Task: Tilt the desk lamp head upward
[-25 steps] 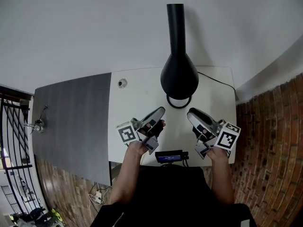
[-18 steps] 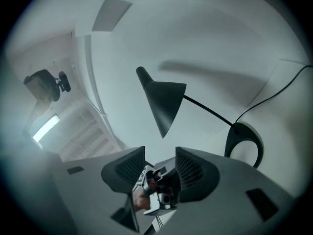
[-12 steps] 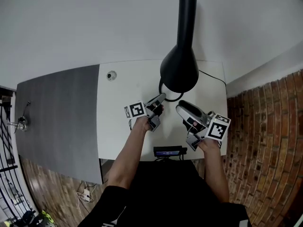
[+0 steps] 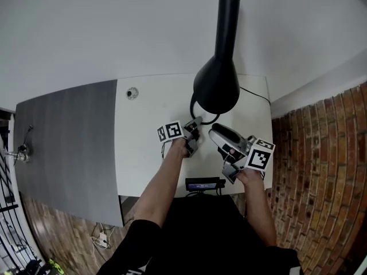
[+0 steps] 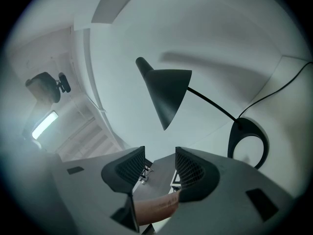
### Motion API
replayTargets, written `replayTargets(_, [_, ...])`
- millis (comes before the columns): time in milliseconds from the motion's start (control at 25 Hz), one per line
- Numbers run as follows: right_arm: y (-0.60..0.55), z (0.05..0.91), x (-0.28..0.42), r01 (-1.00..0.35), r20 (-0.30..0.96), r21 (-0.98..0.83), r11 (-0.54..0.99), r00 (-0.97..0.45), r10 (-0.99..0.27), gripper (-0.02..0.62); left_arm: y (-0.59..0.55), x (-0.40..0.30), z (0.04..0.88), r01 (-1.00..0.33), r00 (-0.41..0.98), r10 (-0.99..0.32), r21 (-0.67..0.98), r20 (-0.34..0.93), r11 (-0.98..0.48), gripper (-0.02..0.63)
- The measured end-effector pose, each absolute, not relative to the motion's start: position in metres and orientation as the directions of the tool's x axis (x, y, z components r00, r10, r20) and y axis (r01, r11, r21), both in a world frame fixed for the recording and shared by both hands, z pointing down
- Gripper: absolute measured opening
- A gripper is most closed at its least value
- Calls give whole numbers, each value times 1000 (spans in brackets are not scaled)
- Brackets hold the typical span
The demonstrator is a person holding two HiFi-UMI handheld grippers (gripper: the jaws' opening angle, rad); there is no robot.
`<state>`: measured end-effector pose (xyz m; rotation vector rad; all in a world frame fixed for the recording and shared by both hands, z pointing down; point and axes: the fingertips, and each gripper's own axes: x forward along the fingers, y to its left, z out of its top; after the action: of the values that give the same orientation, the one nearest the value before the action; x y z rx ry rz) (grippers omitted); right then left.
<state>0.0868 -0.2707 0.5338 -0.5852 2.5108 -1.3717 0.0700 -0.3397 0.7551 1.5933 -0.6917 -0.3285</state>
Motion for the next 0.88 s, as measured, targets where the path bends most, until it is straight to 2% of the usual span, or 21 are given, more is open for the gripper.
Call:
replayTargets(440, [-275, 540, 84, -224, -8, -846, 485, -902, -431, 176, -341, 76, 771, -311, 772, -562, 947, 297, 74, 15])
replayTargets(880, [-295, 535, 85, -231, -27, -840, 491, -886, -463, 176, -340, 74, 774, -306, 762, -576, 948, 297, 85, 14])
